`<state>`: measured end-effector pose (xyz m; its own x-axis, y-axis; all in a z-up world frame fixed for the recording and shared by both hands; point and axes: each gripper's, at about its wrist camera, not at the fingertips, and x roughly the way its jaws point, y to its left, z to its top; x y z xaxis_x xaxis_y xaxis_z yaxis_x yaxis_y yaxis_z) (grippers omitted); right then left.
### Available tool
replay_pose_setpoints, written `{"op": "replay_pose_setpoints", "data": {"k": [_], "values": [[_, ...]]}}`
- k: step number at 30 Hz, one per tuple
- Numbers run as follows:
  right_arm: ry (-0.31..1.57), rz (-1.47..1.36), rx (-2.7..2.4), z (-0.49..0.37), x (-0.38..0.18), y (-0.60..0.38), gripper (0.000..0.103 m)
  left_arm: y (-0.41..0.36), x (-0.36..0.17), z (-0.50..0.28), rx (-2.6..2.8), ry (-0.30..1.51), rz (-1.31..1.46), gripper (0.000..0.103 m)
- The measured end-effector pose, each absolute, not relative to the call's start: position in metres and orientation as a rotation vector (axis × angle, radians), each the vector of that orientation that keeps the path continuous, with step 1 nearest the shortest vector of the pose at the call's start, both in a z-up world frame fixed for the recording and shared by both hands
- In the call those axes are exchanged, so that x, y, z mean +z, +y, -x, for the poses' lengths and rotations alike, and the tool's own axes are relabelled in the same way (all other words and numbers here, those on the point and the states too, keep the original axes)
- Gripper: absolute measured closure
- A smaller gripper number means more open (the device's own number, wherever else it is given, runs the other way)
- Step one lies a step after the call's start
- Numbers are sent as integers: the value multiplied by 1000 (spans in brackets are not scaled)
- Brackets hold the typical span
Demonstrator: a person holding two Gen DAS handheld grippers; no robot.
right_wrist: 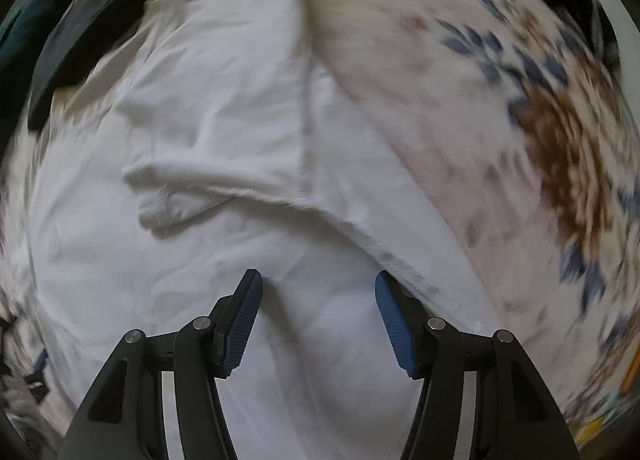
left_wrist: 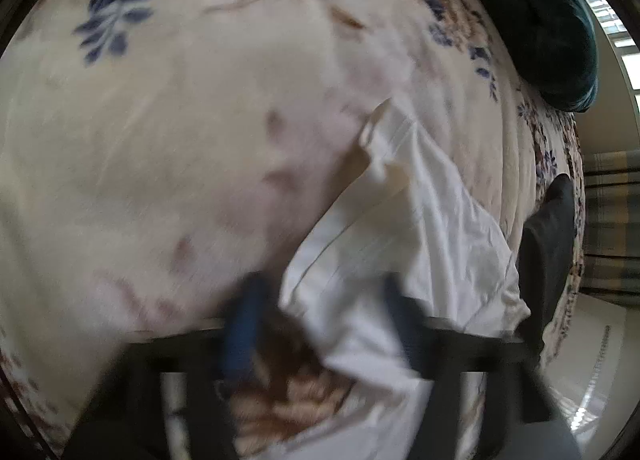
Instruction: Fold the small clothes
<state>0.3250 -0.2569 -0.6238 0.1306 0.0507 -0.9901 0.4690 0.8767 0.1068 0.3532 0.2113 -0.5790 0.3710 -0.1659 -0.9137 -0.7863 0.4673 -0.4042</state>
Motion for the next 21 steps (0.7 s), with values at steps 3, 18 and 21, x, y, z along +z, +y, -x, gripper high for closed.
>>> {"op": "replay_pose_setpoints", "data": {"k": [3, 18, 21], "values": [[1410, -501, -352, -318, -626, -270, 42, 201, -567, -372, 475, 1116, 934, 99], [1427, -467, -357, -304, -622, -320, 42, -63, -519, -396, -162, 1044, -95, 95], [1430, -490, -346, -296, -615, -334, 42, -69, -524, -390, -205, 1120, -36, 92]]}}
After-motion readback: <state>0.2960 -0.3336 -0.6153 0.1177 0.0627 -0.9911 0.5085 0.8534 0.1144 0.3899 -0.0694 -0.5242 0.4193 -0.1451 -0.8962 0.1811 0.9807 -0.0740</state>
